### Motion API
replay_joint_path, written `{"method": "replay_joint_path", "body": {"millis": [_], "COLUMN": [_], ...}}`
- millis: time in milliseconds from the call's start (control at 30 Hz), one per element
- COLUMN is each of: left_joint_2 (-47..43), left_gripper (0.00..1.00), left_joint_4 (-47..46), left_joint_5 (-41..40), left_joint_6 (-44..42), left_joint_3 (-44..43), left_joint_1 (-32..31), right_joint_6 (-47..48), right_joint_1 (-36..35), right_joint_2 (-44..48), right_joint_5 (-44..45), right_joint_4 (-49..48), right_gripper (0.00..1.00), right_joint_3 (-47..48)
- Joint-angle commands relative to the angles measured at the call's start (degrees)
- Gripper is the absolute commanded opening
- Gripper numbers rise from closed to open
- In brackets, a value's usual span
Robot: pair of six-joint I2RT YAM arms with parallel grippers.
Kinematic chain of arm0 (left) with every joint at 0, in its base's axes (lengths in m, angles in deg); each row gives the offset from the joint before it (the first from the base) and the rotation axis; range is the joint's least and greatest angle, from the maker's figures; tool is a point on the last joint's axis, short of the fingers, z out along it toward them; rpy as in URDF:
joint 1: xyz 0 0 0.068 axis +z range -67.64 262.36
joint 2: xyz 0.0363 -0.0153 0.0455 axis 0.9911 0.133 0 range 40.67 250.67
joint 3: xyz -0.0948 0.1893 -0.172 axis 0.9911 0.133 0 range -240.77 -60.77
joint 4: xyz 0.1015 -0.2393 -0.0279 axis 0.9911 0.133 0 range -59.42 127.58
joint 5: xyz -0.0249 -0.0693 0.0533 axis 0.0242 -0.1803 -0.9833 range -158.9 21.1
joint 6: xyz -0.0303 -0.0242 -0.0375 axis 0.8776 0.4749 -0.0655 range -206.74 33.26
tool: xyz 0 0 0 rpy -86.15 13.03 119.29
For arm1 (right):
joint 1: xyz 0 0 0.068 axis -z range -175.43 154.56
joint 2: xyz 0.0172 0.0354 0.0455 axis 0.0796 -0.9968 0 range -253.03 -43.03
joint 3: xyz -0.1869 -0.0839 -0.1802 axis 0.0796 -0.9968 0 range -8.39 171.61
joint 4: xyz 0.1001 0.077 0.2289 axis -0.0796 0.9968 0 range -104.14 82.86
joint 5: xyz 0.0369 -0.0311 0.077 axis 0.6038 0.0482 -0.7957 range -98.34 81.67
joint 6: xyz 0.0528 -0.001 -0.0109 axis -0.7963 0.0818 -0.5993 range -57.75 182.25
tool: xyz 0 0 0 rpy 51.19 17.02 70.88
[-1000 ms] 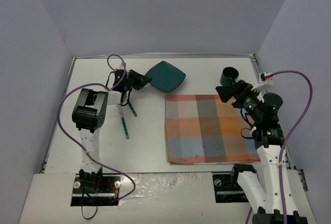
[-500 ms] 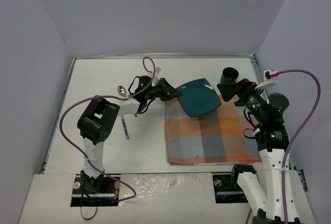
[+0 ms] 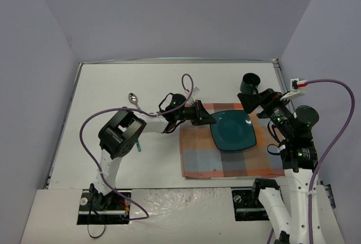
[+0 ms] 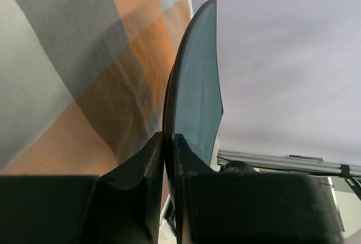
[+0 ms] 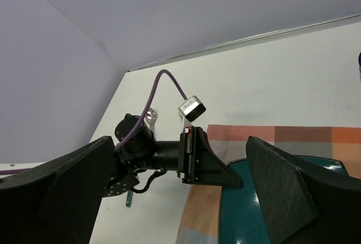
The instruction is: Set the dinner table for one person
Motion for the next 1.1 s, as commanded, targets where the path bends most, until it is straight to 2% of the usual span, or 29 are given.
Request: {"method": "replay_joint_path", "body": {"millis": [0, 267, 767, 1067], "left_joint_2": [-1.21, 0.44, 6.67, 8.37], "left_gripper": [0.00, 0.00, 0.00, 0.00], "left_joint_4": [-11.33, -10.97, -10.45, -7.11], "left_joint_5": [0.28, -1.03, 1.30, 2.01], "left_joint_6": [0.78, -0.67, -0.33, -2.48], "left_joint_3": [-5.69, -7.75, -12.22, -13.49], "left_joint_1": [-1.60, -3.23, -3.99, -3.95], "right_joint_6": [0.64, 1.35, 2.19, 2.81], "right_joint_1": [-0.45, -0.54, -0.89, -0.84], "right_joint_2": [0.12, 0.22, 0.53, 0.71], "right_joint_5": [-1.01, -0.91, -0.60, -0.30], "right_joint_4": [-2.37, -1.99, -1.86, -1.90], "right_gripper": [1.00, 1.00, 1.00, 1.00], "right_joint_3": [2.26, 1.74, 0.27, -0.82]}}
